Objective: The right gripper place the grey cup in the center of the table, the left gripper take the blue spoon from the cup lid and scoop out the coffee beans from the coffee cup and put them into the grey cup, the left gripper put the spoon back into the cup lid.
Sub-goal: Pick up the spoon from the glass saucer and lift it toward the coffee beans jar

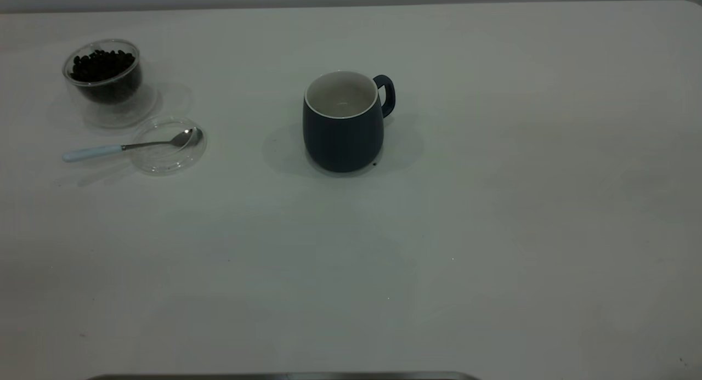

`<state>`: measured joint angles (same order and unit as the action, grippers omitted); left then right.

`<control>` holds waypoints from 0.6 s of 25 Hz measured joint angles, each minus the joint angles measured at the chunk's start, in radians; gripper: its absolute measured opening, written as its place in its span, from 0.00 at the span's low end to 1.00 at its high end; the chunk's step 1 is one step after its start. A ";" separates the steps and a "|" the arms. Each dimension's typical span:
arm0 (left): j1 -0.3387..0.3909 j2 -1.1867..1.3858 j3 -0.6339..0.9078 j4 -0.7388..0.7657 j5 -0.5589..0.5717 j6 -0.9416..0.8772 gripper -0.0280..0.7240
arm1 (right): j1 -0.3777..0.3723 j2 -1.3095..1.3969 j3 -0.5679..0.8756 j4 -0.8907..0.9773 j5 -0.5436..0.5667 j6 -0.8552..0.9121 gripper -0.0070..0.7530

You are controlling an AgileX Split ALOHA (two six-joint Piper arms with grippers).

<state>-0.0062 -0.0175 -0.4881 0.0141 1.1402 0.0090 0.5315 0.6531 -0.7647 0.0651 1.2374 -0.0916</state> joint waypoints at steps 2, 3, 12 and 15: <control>0.000 0.000 0.000 0.000 0.000 0.000 0.82 | -0.055 -0.109 0.069 0.001 -0.026 0.003 0.62; 0.000 0.000 0.000 0.000 0.000 0.000 0.82 | -0.088 -0.167 0.095 0.003 -0.042 0.003 0.62; 0.000 0.000 0.000 0.000 0.000 0.000 0.82 | -0.354 -0.561 0.243 -0.013 -0.079 0.005 0.62; 0.000 0.000 0.000 0.000 0.000 0.000 0.82 | -0.404 -0.614 0.265 -0.045 -0.088 0.007 0.62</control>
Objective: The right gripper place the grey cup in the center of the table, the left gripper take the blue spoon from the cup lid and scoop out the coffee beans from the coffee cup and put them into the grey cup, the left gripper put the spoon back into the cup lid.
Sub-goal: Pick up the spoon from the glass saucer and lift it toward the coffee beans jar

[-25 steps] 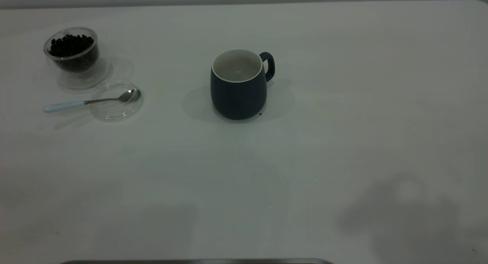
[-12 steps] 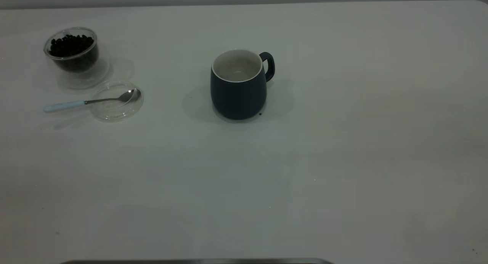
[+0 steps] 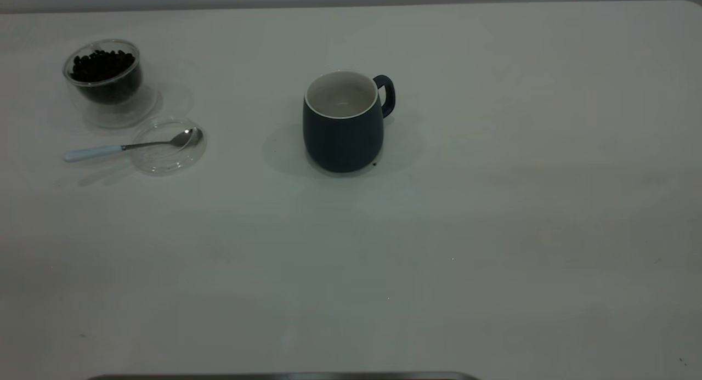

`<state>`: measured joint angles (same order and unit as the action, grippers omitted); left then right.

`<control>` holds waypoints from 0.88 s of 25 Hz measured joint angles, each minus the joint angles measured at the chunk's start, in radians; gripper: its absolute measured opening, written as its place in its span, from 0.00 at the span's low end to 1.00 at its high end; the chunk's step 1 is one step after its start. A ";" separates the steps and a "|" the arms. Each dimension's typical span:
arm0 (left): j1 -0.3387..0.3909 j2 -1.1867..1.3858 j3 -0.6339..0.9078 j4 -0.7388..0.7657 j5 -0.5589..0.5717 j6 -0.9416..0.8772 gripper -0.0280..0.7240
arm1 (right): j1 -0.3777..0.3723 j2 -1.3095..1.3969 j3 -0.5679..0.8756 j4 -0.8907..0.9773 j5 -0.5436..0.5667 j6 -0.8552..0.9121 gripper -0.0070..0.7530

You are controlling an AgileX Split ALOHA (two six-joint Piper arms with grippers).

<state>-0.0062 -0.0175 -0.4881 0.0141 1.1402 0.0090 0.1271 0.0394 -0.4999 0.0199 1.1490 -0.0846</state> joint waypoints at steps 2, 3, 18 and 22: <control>0.000 0.000 0.000 0.000 0.000 0.000 0.82 | -0.022 -0.016 0.011 -0.020 -0.005 0.014 0.62; 0.000 0.000 0.000 0.000 0.000 0.000 0.82 | -0.033 -0.019 0.015 -0.020 -0.008 0.023 0.62; 0.000 0.000 0.000 0.000 0.000 0.000 0.82 | -0.085 -0.055 0.030 -0.035 -0.014 0.034 0.62; 0.000 0.000 0.000 0.000 0.000 0.000 0.82 | -0.085 -0.055 0.030 -0.035 -0.014 0.034 0.62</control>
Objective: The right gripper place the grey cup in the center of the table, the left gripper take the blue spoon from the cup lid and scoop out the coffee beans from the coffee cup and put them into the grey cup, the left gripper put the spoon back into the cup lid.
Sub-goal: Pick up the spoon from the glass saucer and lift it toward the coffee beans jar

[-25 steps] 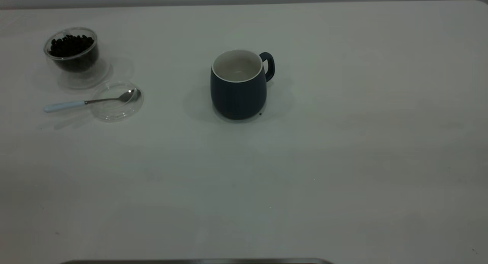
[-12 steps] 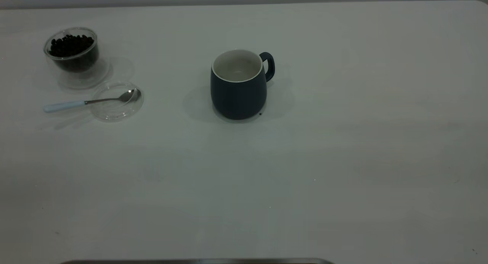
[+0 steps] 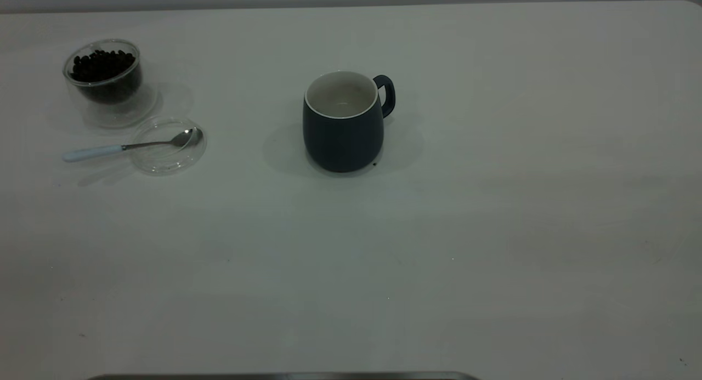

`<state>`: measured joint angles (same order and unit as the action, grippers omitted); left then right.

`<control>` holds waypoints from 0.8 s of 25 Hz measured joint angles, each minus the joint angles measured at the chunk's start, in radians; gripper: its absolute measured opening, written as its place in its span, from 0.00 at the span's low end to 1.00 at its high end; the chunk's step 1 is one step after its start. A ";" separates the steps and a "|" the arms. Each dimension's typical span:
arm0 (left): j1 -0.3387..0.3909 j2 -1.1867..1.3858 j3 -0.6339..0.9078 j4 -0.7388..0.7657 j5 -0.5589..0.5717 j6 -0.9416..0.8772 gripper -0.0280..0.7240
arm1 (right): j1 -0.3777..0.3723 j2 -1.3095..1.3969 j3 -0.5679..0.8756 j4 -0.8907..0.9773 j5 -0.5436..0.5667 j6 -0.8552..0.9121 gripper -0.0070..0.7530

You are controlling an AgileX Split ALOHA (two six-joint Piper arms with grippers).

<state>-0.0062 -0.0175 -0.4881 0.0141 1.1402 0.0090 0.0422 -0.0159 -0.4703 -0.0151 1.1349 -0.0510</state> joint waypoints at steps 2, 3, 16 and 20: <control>0.000 0.000 0.000 0.000 0.000 0.000 0.82 | 0.000 0.000 0.000 0.000 0.000 0.001 0.62; 0.000 0.000 0.000 0.000 0.000 0.000 0.82 | 0.000 0.000 0.000 0.000 0.000 0.001 0.62; 0.000 0.000 0.000 -0.006 0.000 0.000 0.82 | 0.000 0.000 0.000 -0.001 0.000 0.001 0.62; 0.000 0.023 -0.001 -0.024 -0.004 -0.043 0.82 | 0.000 0.000 0.000 -0.001 0.000 0.001 0.62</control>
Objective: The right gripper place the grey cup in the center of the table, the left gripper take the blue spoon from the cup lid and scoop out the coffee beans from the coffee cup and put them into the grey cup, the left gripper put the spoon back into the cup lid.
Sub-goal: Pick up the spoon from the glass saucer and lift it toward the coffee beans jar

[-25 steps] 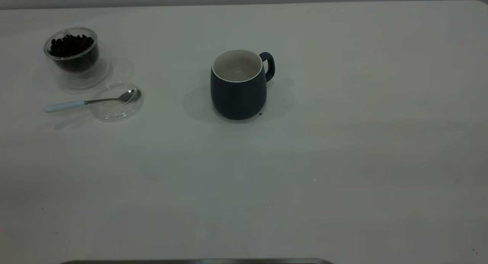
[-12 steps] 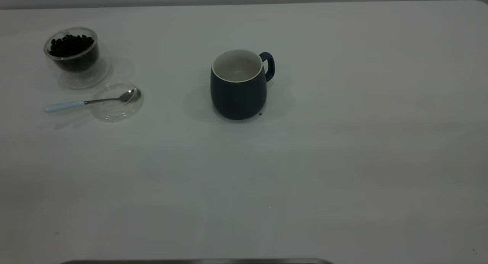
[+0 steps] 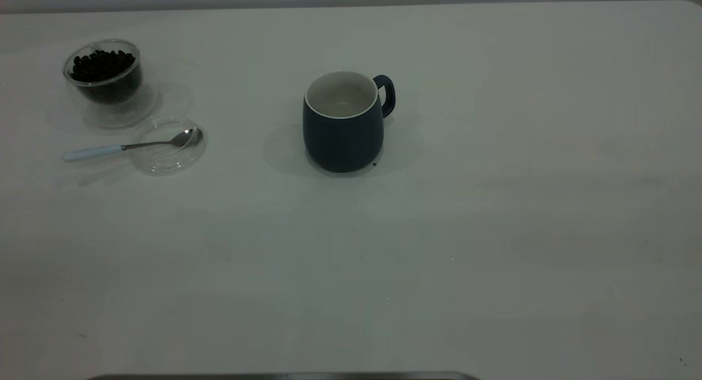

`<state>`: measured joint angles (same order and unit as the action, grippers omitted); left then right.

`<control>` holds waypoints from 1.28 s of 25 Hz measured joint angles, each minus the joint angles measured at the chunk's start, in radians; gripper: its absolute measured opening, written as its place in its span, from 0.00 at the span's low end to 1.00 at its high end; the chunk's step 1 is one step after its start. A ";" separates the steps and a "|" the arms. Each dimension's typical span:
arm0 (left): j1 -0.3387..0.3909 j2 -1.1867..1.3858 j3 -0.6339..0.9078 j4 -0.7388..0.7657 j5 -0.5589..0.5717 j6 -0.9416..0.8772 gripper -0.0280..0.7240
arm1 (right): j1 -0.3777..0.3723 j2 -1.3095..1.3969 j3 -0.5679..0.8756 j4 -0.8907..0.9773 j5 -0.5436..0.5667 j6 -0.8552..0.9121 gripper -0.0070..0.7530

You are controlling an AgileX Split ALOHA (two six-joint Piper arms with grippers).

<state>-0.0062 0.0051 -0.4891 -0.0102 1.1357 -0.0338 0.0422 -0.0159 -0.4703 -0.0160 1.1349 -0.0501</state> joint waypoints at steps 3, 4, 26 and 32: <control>0.000 0.092 -0.015 -0.018 -0.055 -0.064 0.82 | 0.000 0.000 0.000 0.000 0.000 0.000 0.62; 0.000 0.137 -0.024 -0.025 -0.096 -0.078 0.82 | 0.000 0.000 0.000 0.000 0.000 0.000 0.62; 0.108 1.632 -0.459 -0.736 -0.499 0.513 0.98 | 0.000 0.000 0.000 -0.001 0.000 0.000 0.62; 0.289 1.698 -0.442 -0.938 -0.443 0.789 0.98 | 0.000 0.000 0.000 -0.001 0.000 0.001 0.62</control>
<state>0.2824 1.7030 -0.9306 -0.9482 0.6929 0.7553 0.0422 -0.0159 -0.4703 -0.0166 1.1349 -0.0492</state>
